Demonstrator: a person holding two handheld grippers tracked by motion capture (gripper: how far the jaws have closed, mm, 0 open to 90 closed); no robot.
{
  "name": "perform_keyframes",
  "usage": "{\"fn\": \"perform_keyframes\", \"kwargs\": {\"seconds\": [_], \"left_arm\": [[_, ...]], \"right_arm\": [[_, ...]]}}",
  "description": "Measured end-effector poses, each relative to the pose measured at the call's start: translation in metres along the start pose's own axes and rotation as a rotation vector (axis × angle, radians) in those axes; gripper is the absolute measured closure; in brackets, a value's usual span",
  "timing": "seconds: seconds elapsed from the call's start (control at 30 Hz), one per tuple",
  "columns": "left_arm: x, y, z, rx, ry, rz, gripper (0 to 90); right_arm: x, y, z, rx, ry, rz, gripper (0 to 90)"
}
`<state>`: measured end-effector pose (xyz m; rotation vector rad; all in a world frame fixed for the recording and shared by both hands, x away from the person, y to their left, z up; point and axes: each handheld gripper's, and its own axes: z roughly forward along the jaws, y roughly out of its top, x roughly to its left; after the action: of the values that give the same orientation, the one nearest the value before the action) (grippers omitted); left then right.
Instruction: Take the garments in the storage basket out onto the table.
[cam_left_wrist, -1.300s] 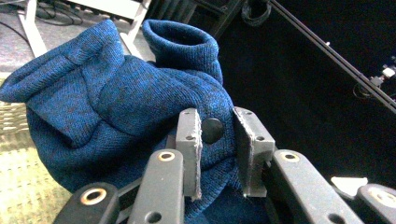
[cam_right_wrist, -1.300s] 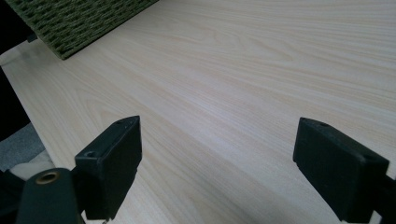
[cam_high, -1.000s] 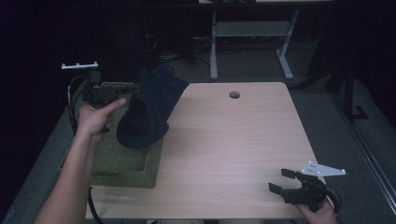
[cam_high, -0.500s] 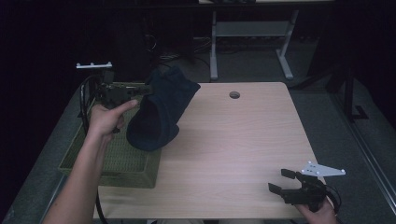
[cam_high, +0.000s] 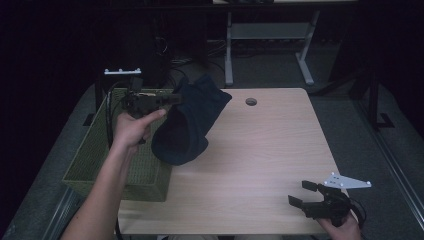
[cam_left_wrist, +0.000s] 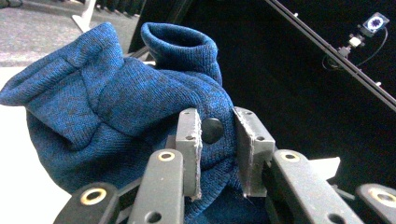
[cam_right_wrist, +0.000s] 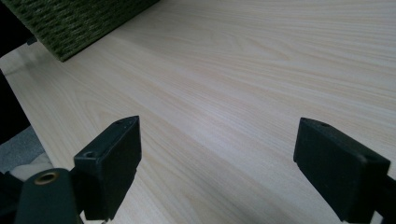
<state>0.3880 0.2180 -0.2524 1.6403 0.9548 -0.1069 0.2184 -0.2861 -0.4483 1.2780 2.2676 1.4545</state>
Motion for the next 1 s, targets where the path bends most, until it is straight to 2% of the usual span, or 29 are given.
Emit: {"fn": "perform_keyframes", "kwargs": {"seconds": [0.2, 0.5, 0.6, 0.67, 1.0], "left_arm": [[-0.007, -0.003, 0.013, 0.007, -0.012, 0.0, 73.1], [-0.007, -0.01, 0.035, 0.025, -0.008, -0.014, 73.0], [-0.007, -0.013, 0.042, 0.041, -0.003, -0.018, 73.0], [-0.008, -0.015, 0.049, 0.07, 0.003, -0.007, 72.9], [-0.009, -0.02, 0.073, 0.101, 0.014, -0.013, 72.8]], "right_arm": [[-0.001, -0.001, -0.001, -0.004, 0.002, 0.006, 14.3], [-0.005, 0.0, -0.002, -0.009, 0.009, 0.005, 14.3], [-0.006, 0.0, -0.002, -0.006, 0.01, 0.011, 14.3], [-0.007, 0.0, -0.003, -0.007, 0.012, 0.01, 14.3], [-0.009, -0.001, -0.004, -0.007, 0.013, 0.01, 14.3]]}}
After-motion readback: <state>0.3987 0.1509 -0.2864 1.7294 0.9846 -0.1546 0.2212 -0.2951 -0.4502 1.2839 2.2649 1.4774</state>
